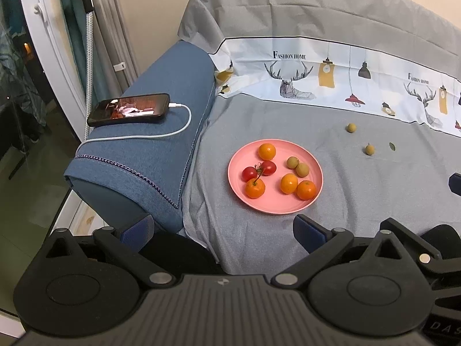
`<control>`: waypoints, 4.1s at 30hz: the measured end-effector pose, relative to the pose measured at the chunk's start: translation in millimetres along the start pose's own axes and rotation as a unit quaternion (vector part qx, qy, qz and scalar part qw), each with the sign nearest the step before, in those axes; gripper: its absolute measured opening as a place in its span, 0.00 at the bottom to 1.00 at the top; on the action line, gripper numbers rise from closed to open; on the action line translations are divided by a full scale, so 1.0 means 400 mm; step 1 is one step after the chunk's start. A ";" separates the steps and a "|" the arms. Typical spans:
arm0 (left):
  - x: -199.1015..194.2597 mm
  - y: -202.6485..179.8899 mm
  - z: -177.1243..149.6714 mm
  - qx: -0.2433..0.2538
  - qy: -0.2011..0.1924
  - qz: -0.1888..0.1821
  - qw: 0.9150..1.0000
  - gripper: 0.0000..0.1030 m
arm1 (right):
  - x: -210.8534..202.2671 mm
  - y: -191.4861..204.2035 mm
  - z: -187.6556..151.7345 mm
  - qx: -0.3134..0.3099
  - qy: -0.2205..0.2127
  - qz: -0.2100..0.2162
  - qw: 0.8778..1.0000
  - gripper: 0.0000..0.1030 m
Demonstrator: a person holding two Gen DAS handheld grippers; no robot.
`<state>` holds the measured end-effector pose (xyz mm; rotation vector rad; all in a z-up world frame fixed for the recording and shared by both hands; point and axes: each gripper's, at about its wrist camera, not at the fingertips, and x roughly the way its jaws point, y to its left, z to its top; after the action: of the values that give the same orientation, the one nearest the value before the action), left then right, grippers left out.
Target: Organize fruits
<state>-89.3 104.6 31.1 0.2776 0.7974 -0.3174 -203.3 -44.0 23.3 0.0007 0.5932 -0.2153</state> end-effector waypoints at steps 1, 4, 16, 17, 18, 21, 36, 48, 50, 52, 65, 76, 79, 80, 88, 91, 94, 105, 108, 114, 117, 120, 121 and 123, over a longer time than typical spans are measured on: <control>0.002 0.001 0.001 0.000 0.002 0.000 1.000 1.00 | 0.002 -0.001 0.000 0.000 0.001 0.000 1.000 0.99; 0.008 0.001 0.001 -0.001 0.006 -0.001 1.000 1.00 | 0.007 -0.001 0.001 0.002 0.005 0.000 1.000 0.99; 0.038 0.000 -0.002 -0.003 0.022 -0.003 1.000 1.00 | 0.026 -0.006 -0.004 0.009 0.018 0.003 1.000 0.99; 0.041 0.000 -0.002 -0.003 0.024 -0.003 1.000 1.00 | 0.031 -0.008 -0.003 0.009 0.020 0.004 1.000 0.99; 0.044 -0.001 -0.002 -0.002 0.025 -0.004 1.000 1.00 | 0.033 -0.008 -0.004 0.010 0.022 0.004 1.000 0.99; 0.056 -0.002 -0.002 -0.001 0.031 -0.005 0.999 1.00 | 0.042 -0.011 -0.006 0.013 0.027 0.005 1.000 0.99; 0.135 -0.031 0.010 0.014 0.069 -0.004 0.998 1.00 | 0.117 -0.041 -0.021 0.029 0.064 0.012 0.997 0.99; 0.248 -0.074 0.045 0.033 0.116 -0.006 0.993 1.00 | 0.231 -0.105 -0.050 0.075 0.114 0.008 0.991 0.99; 0.274 -0.084 0.057 0.035 0.124 -0.006 0.992 1.00 | 0.258 -0.133 -0.057 0.091 0.119 -0.003 0.989 0.99; 0.299 -0.096 0.073 0.038 0.130 -0.004 0.991 1.00 | 0.287 -0.168 -0.066 0.104 0.122 -0.021 0.987 0.99; 0.471 -0.197 0.235 0.036 0.155 -0.010 0.987 1.00 | 0.647 -0.461 -0.142 0.168 0.109 -0.137 0.970 0.99; 0.584 -0.309 0.337 0.060 0.146 -0.008 0.987 1.00 | 0.870 -0.538 -0.163 0.153 0.072 -0.154 0.974 0.67; 0.618 -0.355 0.362 0.070 0.131 -0.017 0.989 1.00 | 0.852 -0.543 -0.166 0.143 0.052 -0.152 0.977 0.25; 0.632 -0.378 0.373 0.073 0.124 -0.024 0.989 1.00 | 0.846 -0.552 -0.169 0.147 0.051 -0.157 0.975 0.26; 0.795 -0.616 0.460 0.125 0.074 -0.121 0.982 1.00 | 0.812 -0.743 -0.218 0.255 0.054 -0.326 0.909 0.26; 0.886 -0.712 0.468 0.156 0.085 -0.138 0.974 1.00 | 0.804 -0.802 -0.244 0.289 0.048 -0.373 0.880 0.26; 0.967 -0.769 0.468 0.164 0.106 -0.143 0.970 1.00 | 0.811 -0.809 -0.256 0.290 0.044 -0.387 0.874 0.26; 1.039 -0.785 0.451 0.133 0.066 -0.177 0.973 1.00 | 0.817 -0.824 -0.272 0.331 0.052 -0.421 0.843 0.95; 1.039 -0.784 0.456 0.132 0.069 -0.176 0.973 1.00 | 0.827 -0.818 -0.270 0.322 0.058 -0.420 0.847 0.99; 1.039 -0.778 0.458 0.132 0.073 -0.179 0.972 1.00 | 0.828 -0.816 -0.271 0.324 0.057 -0.417 0.847 0.99; 1.039 -0.778 0.457 0.133 0.074 -0.180 0.972 1.00 | 0.829 -0.817 -0.271 0.325 0.057 -0.417 0.847 0.99; 1.040 -0.778 0.456 0.133 0.073 -0.180 0.972 1.00 | 0.828 -0.819 -0.270 0.326 0.057 -0.417 0.847 0.99; 1.040 -0.778 0.456 0.133 0.074 -0.180 0.972 1.00 | 0.828 -0.819 -0.270 0.326 0.057 -0.417 0.847 0.99; 1.039 -0.778 0.457 0.132 0.074 -0.180 0.972 1.00 | 0.828 -0.819 -0.270 0.326 0.057 -0.418 0.846 0.99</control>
<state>184.3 -318.2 -190.7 0.4110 0.9534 -0.7544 -61.7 -424.0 -230.1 0.4249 0.5839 -1.2740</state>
